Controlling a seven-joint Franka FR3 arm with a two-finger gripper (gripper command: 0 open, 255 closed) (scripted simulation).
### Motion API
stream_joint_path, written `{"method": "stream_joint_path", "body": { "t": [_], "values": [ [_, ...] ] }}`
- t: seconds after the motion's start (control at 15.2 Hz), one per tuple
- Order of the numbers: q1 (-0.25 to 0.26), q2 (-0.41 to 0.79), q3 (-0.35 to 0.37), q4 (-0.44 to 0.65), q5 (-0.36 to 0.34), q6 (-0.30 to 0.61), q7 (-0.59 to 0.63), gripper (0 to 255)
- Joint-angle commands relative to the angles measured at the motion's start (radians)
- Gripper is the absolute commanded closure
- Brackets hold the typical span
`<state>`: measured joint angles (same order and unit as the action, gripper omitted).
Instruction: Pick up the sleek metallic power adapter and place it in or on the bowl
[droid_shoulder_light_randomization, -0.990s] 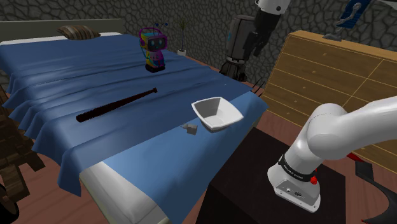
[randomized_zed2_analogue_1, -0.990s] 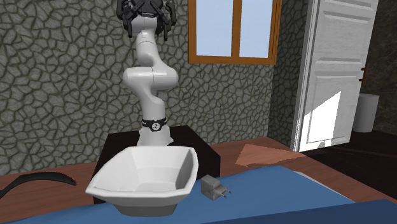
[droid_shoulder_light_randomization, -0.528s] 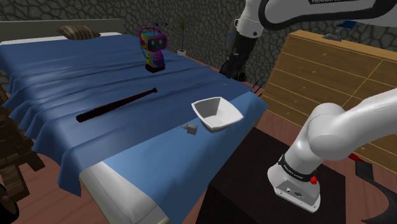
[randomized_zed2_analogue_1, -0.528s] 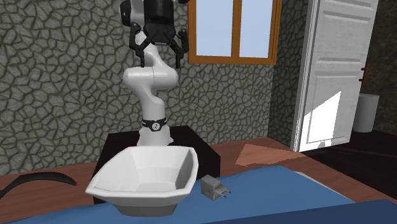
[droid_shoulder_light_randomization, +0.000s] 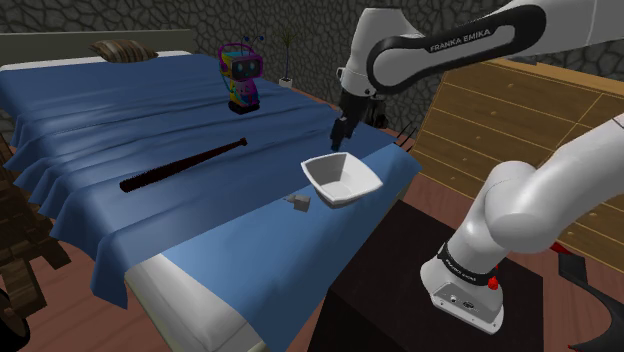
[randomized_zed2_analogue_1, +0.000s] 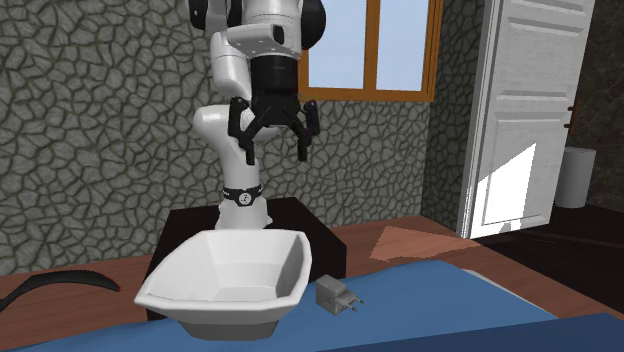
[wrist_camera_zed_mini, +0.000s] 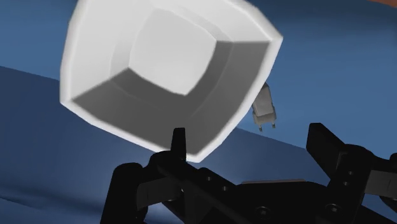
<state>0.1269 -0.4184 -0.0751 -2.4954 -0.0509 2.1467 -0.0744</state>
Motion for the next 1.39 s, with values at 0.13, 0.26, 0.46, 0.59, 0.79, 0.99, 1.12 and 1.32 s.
{"method": "stream_joint_path", "body": {
  "t": [0.13,0.26,0.46,0.59,0.79,0.99,1.12,1.32],
  "values": [
    [0.029,0.128,0.004,-0.002,0.016,0.123,-0.036,0],
    [0.042,0.195,0.007,0.002,0.026,0.183,-0.056,0],
    [0.062,0.301,0.013,0.016,0.043,0.268,-0.086,0],
    [0.073,0.374,0.020,0.031,0.055,0.321,-0.108,0],
    [0.088,0.485,0.033,0.062,0.072,0.395,-0.140,0],
    [0.099,0.597,0.049,0.103,0.087,0.460,-0.170,0],
    [0.098,0.612,0.051,0.104,0.088,0.474,-0.171,0],
    [0.097,0.651,0.053,0.105,0.092,0.511,-0.174,0]
  ]
}}
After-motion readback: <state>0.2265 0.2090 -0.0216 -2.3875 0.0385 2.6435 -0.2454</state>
